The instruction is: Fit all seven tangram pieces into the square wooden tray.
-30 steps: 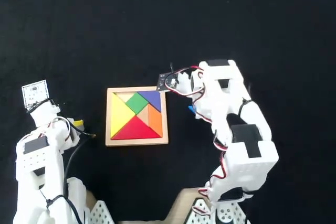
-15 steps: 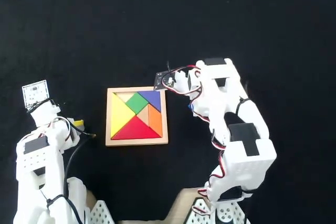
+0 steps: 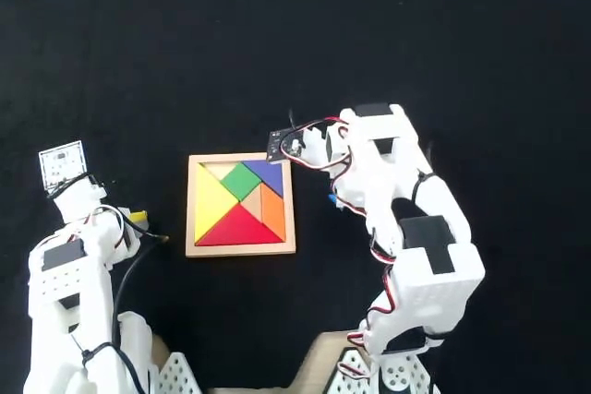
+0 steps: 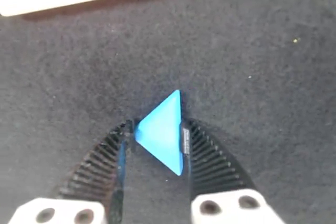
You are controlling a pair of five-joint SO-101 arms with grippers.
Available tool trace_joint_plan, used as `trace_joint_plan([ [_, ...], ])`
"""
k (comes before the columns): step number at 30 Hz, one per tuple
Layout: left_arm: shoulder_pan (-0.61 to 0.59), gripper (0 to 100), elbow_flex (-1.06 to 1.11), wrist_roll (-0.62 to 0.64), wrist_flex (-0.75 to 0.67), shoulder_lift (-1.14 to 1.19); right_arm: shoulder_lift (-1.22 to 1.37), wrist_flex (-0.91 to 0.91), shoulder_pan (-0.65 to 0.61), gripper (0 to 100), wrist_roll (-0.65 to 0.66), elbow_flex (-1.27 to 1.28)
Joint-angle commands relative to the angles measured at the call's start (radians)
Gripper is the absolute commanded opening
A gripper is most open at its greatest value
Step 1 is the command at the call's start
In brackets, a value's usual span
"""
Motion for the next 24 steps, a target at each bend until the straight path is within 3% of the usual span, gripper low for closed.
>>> trace_joint_plan([
  [1, -0.007, 27, -0.005, -0.006, -0.017, -0.017, -0.018, 0.008, -0.026, 3.0, 0.008, -0.024],
  [7, -0.007, 27, -0.005, -0.006, -0.017, -0.017, -0.213, 0.193, -0.078, 2.9, -0.104, -0.211],
  [12, -0.007, 27, -0.005, -0.006, -0.015, -0.017, -0.291, 0.201, -0.227, 3.1, -0.245, -0.337],
  [18, -0.041, 27, -0.010, -0.006, -0.015, -0.017, -0.205, 0.199, -0.400, 3.1, -0.361, -0.483],
  [24, -0.059, 27, -0.013, -0.005, -0.014, -0.017, 0.019, 0.169, -0.493, 3.2, -0.385, -0.676],
])
